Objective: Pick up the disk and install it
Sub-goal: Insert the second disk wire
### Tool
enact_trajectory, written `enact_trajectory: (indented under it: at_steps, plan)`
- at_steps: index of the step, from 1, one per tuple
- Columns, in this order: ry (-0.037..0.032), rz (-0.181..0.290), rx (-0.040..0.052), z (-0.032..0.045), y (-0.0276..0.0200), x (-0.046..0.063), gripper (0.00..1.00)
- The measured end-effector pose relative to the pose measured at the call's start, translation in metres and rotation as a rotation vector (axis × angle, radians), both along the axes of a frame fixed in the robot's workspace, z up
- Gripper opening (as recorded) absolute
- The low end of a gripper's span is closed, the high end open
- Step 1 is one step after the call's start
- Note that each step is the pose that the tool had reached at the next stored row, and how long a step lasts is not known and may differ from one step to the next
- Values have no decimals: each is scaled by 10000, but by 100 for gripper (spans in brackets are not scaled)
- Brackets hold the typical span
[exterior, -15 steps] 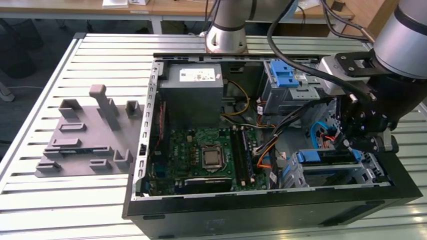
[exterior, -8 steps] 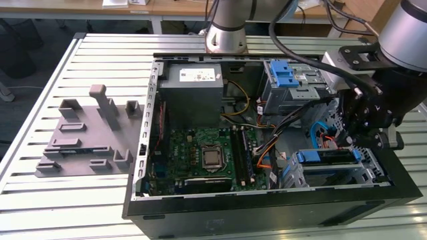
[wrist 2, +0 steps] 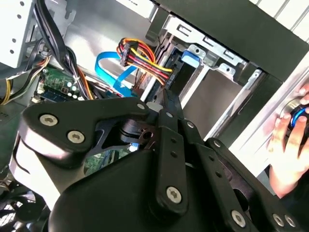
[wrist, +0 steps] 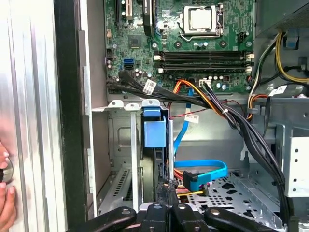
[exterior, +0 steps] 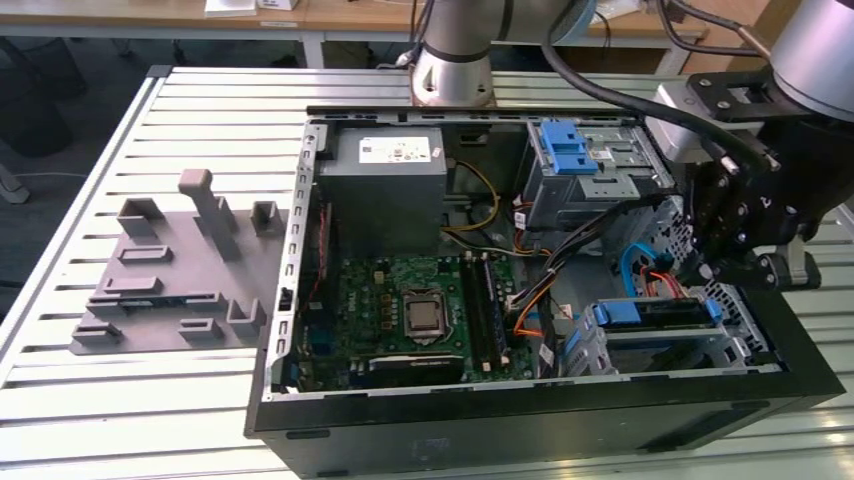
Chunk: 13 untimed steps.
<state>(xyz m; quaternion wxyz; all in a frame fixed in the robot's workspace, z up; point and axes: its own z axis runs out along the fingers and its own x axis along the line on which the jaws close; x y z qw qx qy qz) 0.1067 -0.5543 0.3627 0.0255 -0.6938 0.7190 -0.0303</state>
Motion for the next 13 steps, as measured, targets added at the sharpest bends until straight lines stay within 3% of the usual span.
enact_trajectory:
  at_steps: [4,9,13]
  plan:
    - [13,1,-1,10,1,-92,11]
    - [96,3,4,62,19,-101,11]
    - [146,7,4,73,69,-102,11]
